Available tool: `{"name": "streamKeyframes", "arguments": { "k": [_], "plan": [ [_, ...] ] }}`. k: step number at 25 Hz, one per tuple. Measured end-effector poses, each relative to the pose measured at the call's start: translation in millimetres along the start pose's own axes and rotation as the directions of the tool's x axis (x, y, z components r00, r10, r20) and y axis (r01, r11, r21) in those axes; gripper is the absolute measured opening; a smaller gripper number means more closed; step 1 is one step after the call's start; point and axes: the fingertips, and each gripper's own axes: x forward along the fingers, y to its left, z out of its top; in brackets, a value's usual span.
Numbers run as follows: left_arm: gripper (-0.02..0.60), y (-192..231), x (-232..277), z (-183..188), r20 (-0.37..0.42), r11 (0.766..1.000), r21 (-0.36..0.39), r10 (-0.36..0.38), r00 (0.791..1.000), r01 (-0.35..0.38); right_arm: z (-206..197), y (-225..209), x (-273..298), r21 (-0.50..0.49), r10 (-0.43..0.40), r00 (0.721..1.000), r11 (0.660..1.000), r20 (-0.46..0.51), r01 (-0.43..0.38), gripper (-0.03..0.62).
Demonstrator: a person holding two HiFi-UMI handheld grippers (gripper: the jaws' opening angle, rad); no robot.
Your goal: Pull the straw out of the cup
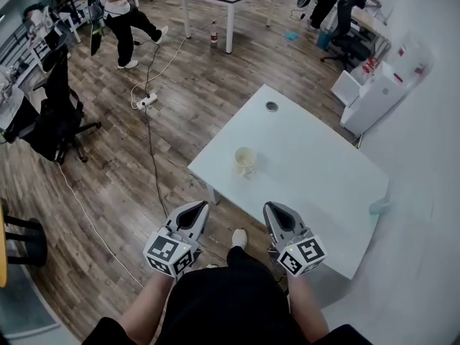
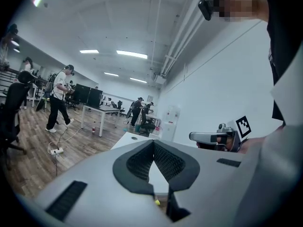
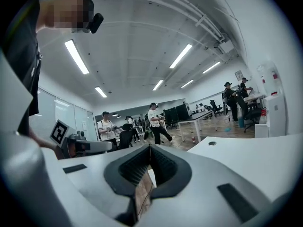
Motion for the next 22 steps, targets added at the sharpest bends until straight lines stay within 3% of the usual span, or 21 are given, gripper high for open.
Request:
{"name": "streamKeyframes", "arguments": {
  "k": [11,22],
  "plan": [
    [0.014,12,67,12,-0.009,0.996,-0.015,0.087,0.996,-0.087,-25,-64,44,-0.077,0.074,0.986,0.993,-0.151,-0.086,0.021],
    [0.014,18,112,10,-0.024,0.988,-0.022,0.151,0.988,-0.151,-50,-102,73,-0.143,0.137,0.96,0.974,-0.245,-0.176,0.021]
  ]
}}
